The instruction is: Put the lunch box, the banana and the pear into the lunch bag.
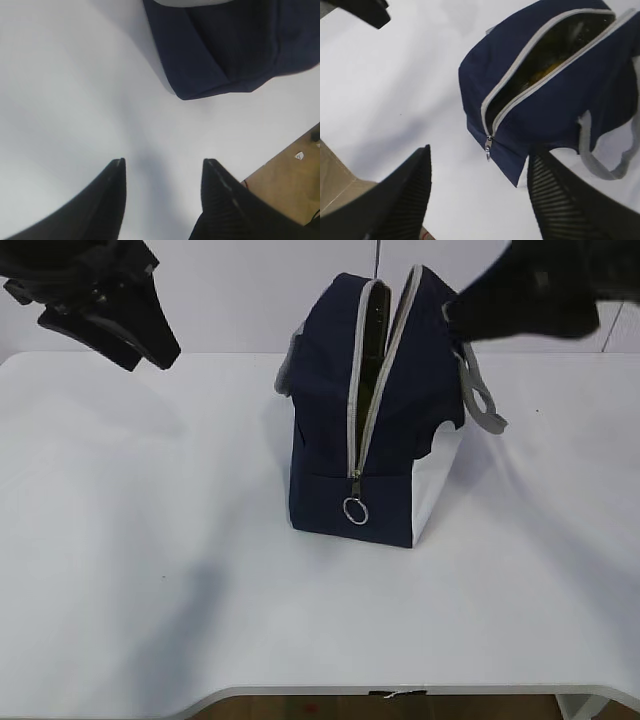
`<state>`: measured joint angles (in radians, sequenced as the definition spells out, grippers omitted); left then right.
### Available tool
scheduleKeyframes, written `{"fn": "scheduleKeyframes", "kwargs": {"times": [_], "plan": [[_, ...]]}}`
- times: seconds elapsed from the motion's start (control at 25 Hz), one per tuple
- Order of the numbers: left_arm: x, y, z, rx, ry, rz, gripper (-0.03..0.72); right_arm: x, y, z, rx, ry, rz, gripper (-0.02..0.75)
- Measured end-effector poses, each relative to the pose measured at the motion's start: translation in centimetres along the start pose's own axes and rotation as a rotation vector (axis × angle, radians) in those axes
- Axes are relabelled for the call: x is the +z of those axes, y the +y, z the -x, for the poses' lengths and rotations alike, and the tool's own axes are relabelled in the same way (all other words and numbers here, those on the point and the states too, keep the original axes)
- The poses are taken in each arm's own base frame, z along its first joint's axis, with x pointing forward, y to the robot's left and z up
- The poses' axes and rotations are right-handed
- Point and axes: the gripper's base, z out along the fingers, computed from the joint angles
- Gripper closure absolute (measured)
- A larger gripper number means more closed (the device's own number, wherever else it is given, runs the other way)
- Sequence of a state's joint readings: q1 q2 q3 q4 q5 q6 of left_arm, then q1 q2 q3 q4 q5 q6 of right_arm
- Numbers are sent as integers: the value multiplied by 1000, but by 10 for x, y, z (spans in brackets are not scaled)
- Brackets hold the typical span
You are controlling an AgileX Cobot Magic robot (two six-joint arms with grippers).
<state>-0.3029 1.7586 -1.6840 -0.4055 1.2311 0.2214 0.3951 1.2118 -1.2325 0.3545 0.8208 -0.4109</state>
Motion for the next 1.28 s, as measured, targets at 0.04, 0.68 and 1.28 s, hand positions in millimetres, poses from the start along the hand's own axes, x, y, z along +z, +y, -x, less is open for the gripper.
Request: {"fn": "scheduleKeyframes", "kwargs": {"times": [0.04,0.68,1.28], "plan": [[0,0,0,0,0,-1,317,1,2,-10,-14,-9,6,258],[0,-5,1,-18,-9,-50,338,60,-8,-67,-129,265,33,264],[0,-5,1,-20,-10,-54,350,100,-35,-98,37,512,-165,265]]}}
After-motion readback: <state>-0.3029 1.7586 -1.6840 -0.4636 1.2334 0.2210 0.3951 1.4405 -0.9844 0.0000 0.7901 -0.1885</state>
